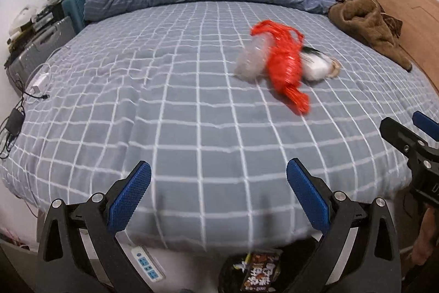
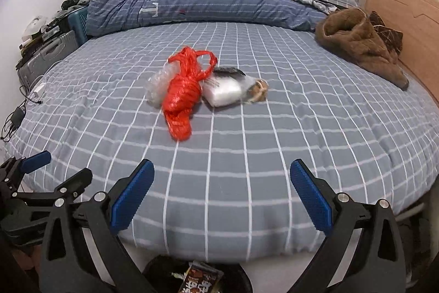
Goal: Collect trash
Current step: 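Move both open tools back toward the trash on the bed, then grasp the red plastic bag bundle with the right tool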
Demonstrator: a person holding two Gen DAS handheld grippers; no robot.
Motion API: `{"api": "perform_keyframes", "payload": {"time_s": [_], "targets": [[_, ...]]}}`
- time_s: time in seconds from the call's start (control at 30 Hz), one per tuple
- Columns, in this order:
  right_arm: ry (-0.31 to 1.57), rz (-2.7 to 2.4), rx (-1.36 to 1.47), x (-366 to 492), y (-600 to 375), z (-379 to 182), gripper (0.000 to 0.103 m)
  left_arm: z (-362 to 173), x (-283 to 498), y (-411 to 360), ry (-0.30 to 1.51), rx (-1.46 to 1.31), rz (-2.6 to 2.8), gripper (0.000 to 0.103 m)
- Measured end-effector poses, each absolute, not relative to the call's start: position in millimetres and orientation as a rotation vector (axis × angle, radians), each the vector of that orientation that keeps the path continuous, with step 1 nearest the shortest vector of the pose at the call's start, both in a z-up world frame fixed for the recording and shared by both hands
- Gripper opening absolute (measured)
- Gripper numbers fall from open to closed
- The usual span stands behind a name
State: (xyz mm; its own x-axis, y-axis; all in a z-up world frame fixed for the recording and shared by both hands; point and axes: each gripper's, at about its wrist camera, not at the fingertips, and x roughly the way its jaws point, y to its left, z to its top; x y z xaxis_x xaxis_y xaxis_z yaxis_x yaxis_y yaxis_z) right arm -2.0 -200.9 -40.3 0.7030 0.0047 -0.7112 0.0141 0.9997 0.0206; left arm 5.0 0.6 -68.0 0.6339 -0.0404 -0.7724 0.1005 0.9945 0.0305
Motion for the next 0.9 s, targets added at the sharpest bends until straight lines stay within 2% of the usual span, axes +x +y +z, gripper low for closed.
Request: {"api": "perform_keyframes", "payload": {"time_s": [0.07,0.17,0.53,0.8,0.9], "targets": [[0.802,0.003,0.031,13.0,-198.4,-42.8,0.089,-66.2,18.6,7.4,0.875,0.058,-0.072,0.097],[0.817,0.017,0.026,38.8,-190.5,-47.0,0.086,-66.2,36.9,14.7,0.871,0.045,-0.063,0.097],[0.858,0.052,0.018,118.6,-167.2,-65.1,0.084,-73.2,100.1,20.8,0.879,0.051,-0.069,0.097],[0.937,0.092,0.05,162.3,-164.1,-88.0,0.073,-77.9,130.7,23.6,0.889,0.058,-0.08,0.097],[0.957,0.128,0.053,168.3,-157.4,-93.3,0.061,-79.0,137.8,23.7,0.894,0.046,-0.084,0.097]]}}
